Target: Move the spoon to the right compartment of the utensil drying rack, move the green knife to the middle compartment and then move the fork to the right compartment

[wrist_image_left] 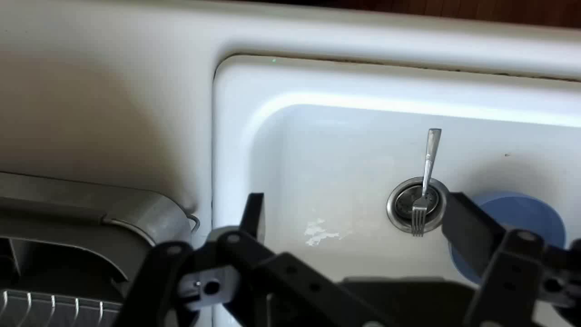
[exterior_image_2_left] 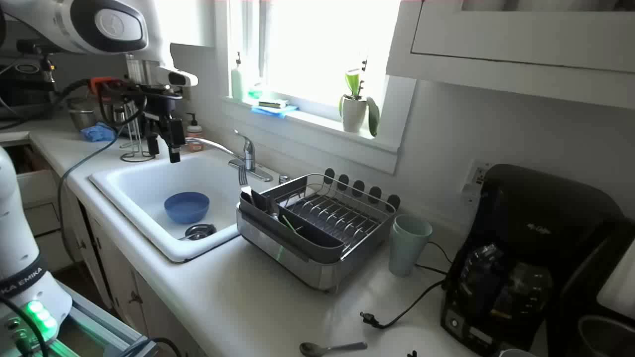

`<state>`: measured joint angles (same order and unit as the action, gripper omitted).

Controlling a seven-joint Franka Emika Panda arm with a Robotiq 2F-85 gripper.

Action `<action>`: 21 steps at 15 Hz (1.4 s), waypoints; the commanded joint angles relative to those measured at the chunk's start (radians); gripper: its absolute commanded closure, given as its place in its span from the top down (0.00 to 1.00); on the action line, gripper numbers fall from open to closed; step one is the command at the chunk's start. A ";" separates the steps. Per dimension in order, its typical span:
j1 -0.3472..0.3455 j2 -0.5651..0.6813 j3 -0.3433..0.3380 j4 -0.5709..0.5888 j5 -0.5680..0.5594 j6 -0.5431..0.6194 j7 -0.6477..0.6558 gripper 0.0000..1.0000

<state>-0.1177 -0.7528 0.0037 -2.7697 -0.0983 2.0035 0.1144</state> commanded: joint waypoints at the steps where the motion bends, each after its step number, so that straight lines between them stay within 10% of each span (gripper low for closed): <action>1: 0.004 0.000 -0.004 0.002 -0.003 -0.002 0.002 1.00; 9: -0.064 0.012 -0.070 0.005 -0.186 0.096 -0.149 1.00; 21: -0.256 0.165 -0.392 0.003 -0.336 0.504 -0.483 1.00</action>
<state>-0.3340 -0.6351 -0.3394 -2.7670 -0.4211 2.4424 -0.3060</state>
